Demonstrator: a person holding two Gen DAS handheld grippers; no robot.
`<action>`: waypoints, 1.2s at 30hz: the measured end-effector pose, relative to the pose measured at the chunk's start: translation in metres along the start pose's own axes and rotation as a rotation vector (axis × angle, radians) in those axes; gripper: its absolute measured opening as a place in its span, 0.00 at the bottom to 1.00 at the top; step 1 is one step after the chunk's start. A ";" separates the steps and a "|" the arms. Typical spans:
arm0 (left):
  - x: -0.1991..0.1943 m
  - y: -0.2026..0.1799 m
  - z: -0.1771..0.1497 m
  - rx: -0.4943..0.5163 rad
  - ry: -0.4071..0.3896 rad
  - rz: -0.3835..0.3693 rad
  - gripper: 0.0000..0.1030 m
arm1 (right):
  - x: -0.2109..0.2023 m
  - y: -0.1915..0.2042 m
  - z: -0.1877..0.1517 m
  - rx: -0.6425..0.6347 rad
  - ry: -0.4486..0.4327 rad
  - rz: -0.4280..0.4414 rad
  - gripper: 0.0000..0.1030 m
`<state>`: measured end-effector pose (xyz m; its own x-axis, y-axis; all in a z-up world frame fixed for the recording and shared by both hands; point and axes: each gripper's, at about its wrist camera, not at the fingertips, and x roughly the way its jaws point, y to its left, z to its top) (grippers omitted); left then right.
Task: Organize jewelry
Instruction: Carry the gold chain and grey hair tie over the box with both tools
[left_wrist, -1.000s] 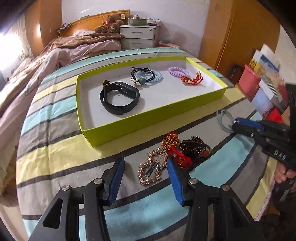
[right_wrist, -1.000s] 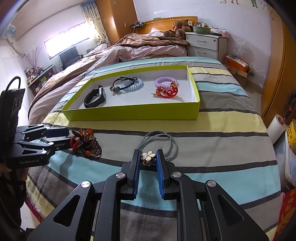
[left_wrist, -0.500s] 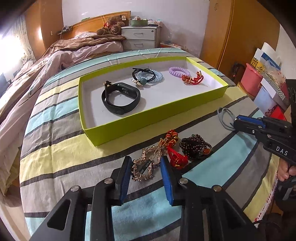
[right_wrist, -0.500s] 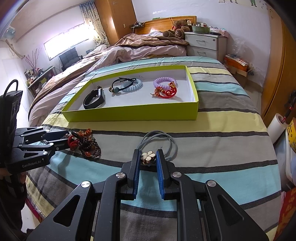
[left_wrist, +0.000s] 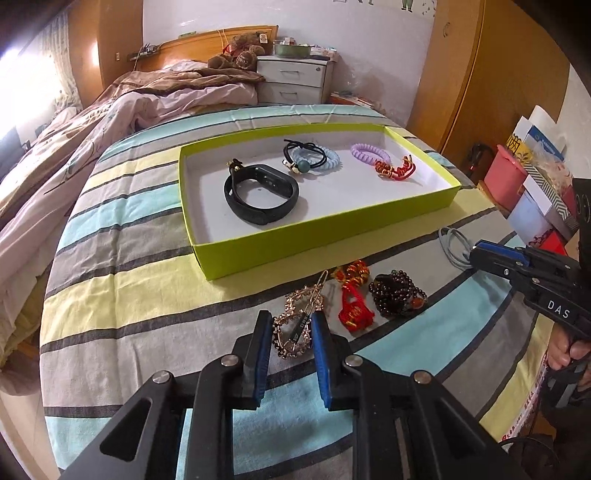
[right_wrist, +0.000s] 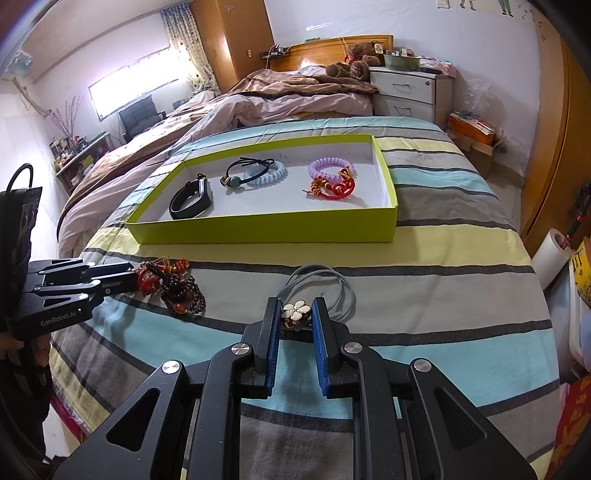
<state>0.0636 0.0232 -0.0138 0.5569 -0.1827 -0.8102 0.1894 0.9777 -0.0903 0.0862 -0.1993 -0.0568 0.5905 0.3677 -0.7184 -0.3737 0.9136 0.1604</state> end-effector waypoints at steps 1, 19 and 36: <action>-0.002 0.001 0.000 -0.004 -0.006 0.002 0.21 | -0.001 0.000 0.000 -0.001 -0.002 0.001 0.17; -0.034 0.010 0.036 -0.040 -0.099 0.007 0.21 | -0.017 0.009 0.032 -0.028 -0.088 0.009 0.17; 0.004 0.000 0.090 -0.056 -0.093 -0.058 0.21 | 0.018 0.006 0.081 -0.052 -0.088 0.051 0.17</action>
<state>0.1386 0.0136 0.0356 0.6198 -0.2456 -0.7453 0.1794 0.9690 -0.1701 0.1524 -0.1735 -0.0143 0.6294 0.4297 -0.6475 -0.4406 0.8836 0.1582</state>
